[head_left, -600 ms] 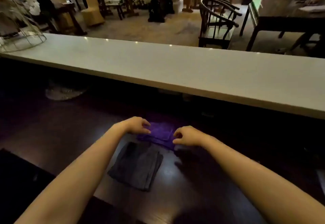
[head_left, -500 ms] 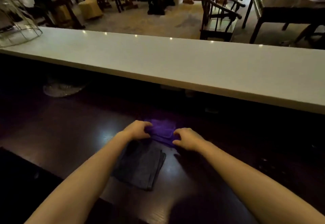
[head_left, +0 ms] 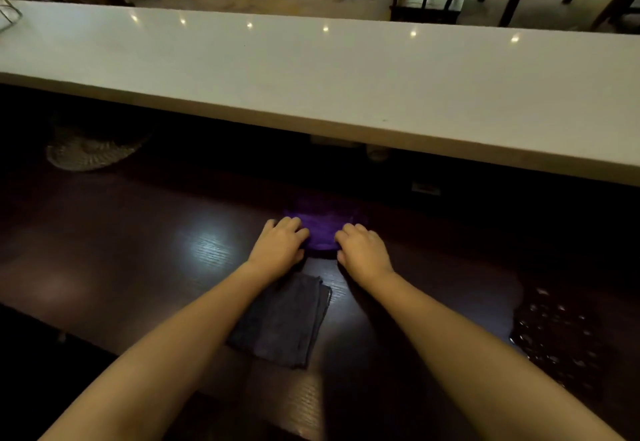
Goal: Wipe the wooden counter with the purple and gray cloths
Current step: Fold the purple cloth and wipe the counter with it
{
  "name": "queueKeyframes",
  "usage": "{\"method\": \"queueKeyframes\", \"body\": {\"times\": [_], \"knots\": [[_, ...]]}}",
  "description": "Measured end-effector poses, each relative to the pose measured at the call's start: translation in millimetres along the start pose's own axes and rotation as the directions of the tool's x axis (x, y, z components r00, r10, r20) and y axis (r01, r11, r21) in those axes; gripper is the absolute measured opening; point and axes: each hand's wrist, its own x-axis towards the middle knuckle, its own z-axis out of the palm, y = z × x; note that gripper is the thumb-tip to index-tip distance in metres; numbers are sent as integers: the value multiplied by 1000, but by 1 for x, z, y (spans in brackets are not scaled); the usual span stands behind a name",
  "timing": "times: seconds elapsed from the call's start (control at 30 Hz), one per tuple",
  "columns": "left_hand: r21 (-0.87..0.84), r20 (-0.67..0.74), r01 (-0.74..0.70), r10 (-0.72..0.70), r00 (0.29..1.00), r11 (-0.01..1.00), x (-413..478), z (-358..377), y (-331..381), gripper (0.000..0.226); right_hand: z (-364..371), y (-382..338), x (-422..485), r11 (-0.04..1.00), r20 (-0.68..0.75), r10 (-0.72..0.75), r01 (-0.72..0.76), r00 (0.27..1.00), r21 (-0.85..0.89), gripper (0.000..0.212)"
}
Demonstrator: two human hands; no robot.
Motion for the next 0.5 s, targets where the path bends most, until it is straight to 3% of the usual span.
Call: {"method": "queueKeyframes", "body": {"times": [0.1,0.23,0.5], "knots": [[-83,-6,61,-62,998,995,3,-3,5,34,-8,5,3,963,45,147,-153,988,222,32],[-182,-20,104,-110,994,978,11,-12,12,35,-21,12,-6,926,0,193,-182,981,331,31],[-473,-216,-132,31,976,871,19,-60,35,26,-71,53,-58,835,-141,333,-222,932,503,17]]}}
